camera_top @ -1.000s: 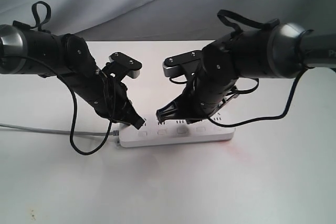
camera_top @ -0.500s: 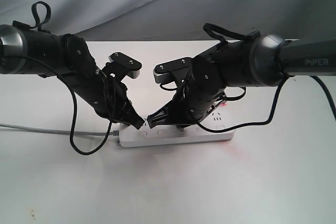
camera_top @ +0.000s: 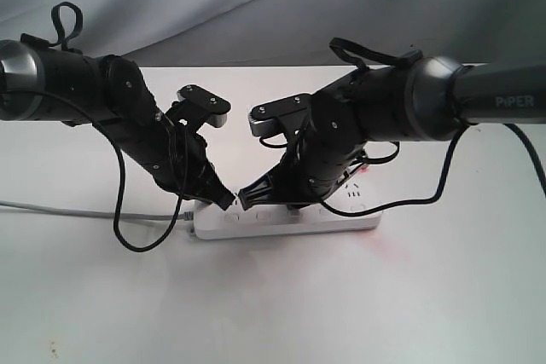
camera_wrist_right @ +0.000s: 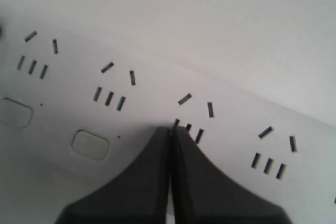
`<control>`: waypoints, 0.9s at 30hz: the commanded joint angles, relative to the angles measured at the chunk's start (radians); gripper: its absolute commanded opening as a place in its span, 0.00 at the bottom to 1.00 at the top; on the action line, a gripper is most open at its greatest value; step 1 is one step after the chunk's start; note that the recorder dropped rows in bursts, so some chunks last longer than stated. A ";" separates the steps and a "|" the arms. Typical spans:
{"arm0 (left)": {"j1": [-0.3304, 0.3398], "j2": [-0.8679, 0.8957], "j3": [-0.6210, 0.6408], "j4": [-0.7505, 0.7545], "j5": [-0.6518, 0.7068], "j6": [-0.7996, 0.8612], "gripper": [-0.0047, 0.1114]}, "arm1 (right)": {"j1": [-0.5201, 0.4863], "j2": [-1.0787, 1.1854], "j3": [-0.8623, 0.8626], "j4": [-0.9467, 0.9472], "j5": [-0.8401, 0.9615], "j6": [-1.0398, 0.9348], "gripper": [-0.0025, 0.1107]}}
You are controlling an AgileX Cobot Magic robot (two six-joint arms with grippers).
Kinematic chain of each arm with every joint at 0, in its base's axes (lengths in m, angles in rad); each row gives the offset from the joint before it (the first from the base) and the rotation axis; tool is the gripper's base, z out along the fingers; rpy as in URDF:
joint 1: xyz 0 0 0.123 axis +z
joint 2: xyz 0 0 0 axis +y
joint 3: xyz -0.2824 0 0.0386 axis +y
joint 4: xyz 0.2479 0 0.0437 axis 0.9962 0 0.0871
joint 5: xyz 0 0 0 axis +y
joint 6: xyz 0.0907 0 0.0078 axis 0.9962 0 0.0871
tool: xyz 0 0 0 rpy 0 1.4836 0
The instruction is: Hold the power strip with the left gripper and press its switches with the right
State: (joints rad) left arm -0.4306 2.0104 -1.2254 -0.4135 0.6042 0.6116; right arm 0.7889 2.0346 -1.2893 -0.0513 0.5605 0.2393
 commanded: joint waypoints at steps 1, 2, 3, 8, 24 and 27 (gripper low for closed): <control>-0.005 0.007 -0.002 0.001 0.003 -0.010 0.04 | 0.019 -0.001 0.015 0.011 0.083 0.009 0.02; -0.005 0.007 -0.002 0.000 0.006 -0.010 0.04 | 0.019 -0.001 0.015 0.006 0.090 0.013 0.02; -0.005 0.007 -0.002 0.000 0.006 -0.010 0.04 | 0.019 -0.002 0.015 -0.012 0.100 0.027 0.02; -0.005 0.007 -0.002 0.000 0.006 -0.010 0.04 | 0.019 -0.044 0.013 -0.123 0.071 0.108 0.02; -0.005 0.007 -0.002 0.000 0.006 -0.010 0.04 | 0.039 -0.078 0.066 -0.095 0.005 0.106 0.02; -0.005 0.007 -0.002 0.000 0.006 -0.010 0.04 | 0.039 -0.061 0.066 -0.095 -0.001 0.106 0.02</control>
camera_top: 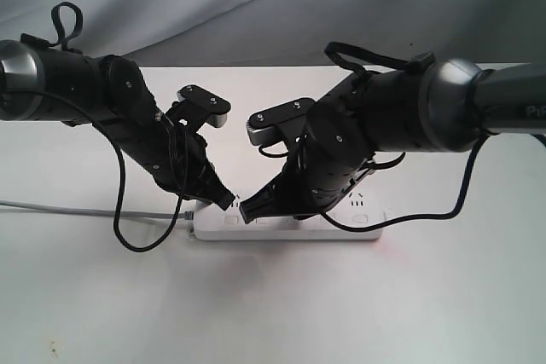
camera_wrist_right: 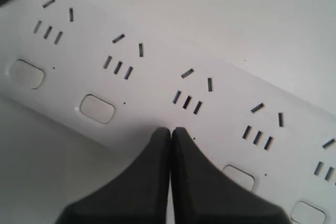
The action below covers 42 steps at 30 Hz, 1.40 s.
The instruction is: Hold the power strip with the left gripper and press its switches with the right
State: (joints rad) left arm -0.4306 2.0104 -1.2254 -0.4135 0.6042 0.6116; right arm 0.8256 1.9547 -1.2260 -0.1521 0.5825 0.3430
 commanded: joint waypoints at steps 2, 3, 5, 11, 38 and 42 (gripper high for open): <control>-0.005 0.007 -0.002 0.000 0.006 -0.010 0.04 | 0.002 0.026 0.002 0.008 -0.023 0.002 0.02; -0.005 0.007 -0.002 0.000 0.006 -0.010 0.04 | 0.002 0.027 0.002 0.014 -0.023 0.002 0.02; -0.005 0.007 -0.002 0.000 0.006 -0.010 0.04 | 0.002 0.030 0.002 0.014 -0.023 0.002 0.02; -0.005 0.007 -0.002 0.000 0.006 -0.010 0.04 | 0.002 0.031 0.002 0.014 -0.031 0.002 0.02; -0.005 0.007 -0.002 0.000 0.006 -0.010 0.04 | 0.002 0.094 0.008 0.025 0.048 0.005 0.02; -0.005 0.007 -0.002 0.000 0.006 -0.010 0.04 | 0.002 0.094 0.008 0.025 0.055 0.013 0.02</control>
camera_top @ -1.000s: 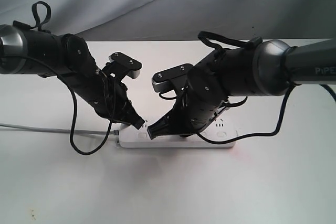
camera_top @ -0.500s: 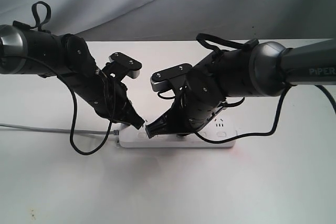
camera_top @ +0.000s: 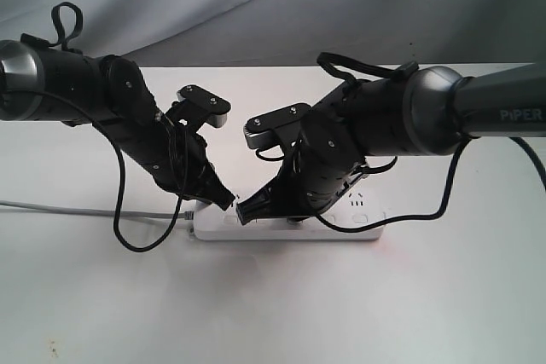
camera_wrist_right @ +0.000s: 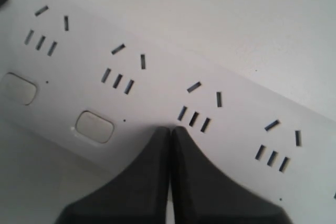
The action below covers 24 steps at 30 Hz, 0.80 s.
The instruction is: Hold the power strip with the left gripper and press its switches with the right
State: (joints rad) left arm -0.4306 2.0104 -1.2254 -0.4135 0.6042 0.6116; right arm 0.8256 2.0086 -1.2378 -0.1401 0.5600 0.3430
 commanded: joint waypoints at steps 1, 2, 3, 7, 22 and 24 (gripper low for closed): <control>-0.005 0.007 -0.002 0.000 0.006 -0.010 0.04 | 0.002 0.040 0.020 0.013 0.079 0.013 0.02; -0.005 0.007 -0.002 0.000 0.006 -0.010 0.04 | 0.002 0.040 0.020 0.006 0.085 0.024 0.02; -0.005 0.007 -0.002 0.000 0.006 -0.010 0.04 | 0.002 0.040 0.020 -0.003 0.088 0.028 0.02; -0.005 0.007 -0.002 0.000 0.006 -0.010 0.04 | 0.002 0.040 0.020 -0.012 0.113 0.034 0.02; -0.005 0.007 -0.002 0.000 0.006 -0.010 0.04 | -0.002 -0.017 0.015 -0.057 0.121 0.030 0.02; -0.005 0.007 -0.002 0.000 0.004 -0.010 0.04 | -0.002 -0.113 0.015 -0.111 0.121 0.073 0.02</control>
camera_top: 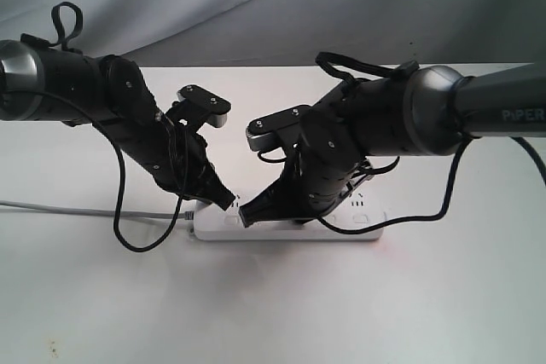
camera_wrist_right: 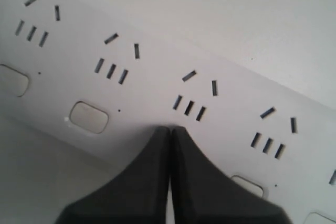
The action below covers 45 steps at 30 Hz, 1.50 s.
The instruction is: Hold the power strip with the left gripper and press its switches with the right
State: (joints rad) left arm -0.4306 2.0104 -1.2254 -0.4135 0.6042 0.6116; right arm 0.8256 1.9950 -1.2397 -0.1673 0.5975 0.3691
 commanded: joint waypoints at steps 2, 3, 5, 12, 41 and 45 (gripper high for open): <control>-0.005 0.007 -0.002 0.000 0.004 -0.010 0.04 | -0.002 -0.189 0.017 -0.114 0.083 0.057 0.02; -0.005 0.007 -0.002 0.000 0.004 -0.010 0.04 | -0.002 -0.231 0.017 -0.118 0.088 0.057 0.02; -0.005 0.007 -0.002 0.000 0.004 -0.010 0.04 | -0.002 -0.291 0.017 -0.118 0.103 0.057 0.02; -0.005 -0.031 0.000 -0.088 0.029 -0.010 0.04 | 0.002 -0.441 0.115 -0.110 0.103 0.080 0.02; -0.005 -1.254 0.837 -0.370 -0.519 -0.012 0.04 | 0.002 -1.734 0.968 -0.251 -0.115 0.433 0.02; -0.005 -1.451 0.966 -0.370 -0.584 -0.013 0.04 | 0.002 -1.927 1.005 -0.519 -0.048 0.709 0.02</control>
State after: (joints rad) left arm -0.4306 0.6245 -0.3016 -0.7732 0.0610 0.6116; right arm 0.8256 0.1281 -0.2592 -0.5637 0.5238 0.9624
